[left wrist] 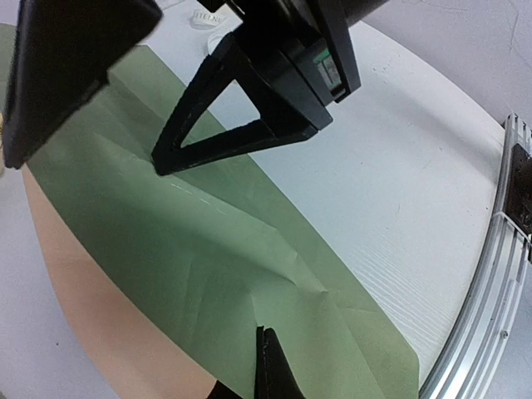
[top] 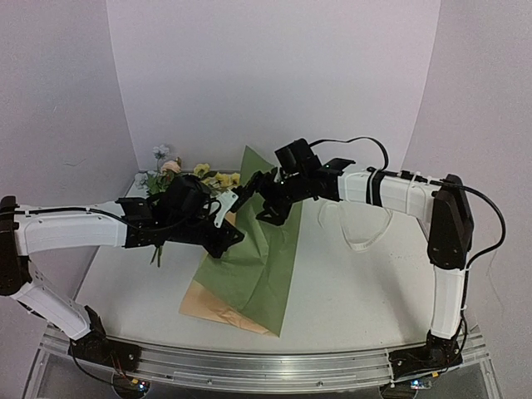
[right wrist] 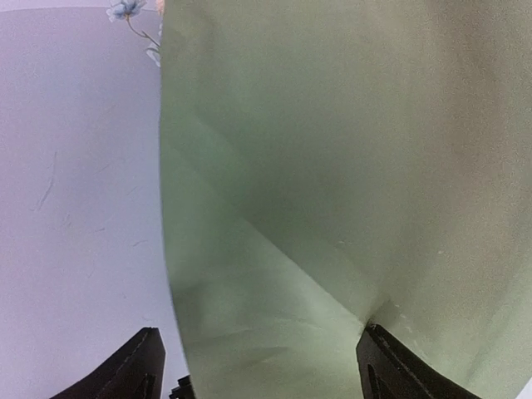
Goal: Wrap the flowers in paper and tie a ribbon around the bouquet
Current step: Pass from the left arm to the right
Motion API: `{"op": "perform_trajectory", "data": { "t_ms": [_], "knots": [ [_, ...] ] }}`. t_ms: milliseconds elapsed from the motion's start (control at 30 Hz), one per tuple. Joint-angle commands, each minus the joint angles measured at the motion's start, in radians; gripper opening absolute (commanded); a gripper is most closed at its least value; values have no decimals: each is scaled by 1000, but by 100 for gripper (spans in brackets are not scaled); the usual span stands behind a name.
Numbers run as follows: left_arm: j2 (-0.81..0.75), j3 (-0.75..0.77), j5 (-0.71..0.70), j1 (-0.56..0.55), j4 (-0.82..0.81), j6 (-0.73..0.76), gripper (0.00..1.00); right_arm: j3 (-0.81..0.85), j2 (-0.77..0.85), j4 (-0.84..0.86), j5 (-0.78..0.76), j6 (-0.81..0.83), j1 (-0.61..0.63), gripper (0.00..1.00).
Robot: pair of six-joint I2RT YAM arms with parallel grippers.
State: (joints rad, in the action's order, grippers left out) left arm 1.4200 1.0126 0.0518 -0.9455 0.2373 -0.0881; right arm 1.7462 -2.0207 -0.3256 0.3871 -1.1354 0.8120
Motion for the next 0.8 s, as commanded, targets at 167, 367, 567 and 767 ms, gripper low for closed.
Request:
{"op": "perform_trajectory", "data": {
  "t_ms": [167,367,567,767],
  "knots": [
    [-24,50,-42,-31,57,122,0,28,48,-118,-30,95,-2,81],
    [7,97,-43,-57,126,187,0,49,69,-129,-40,136,13,86],
    [8,96,-43,-59,141,206,0,-27,126,-72,-49,145,23,90],
    [7,95,-66,-59,149,212,0,-93,181,11,-50,147,22,93]
  ]
}}
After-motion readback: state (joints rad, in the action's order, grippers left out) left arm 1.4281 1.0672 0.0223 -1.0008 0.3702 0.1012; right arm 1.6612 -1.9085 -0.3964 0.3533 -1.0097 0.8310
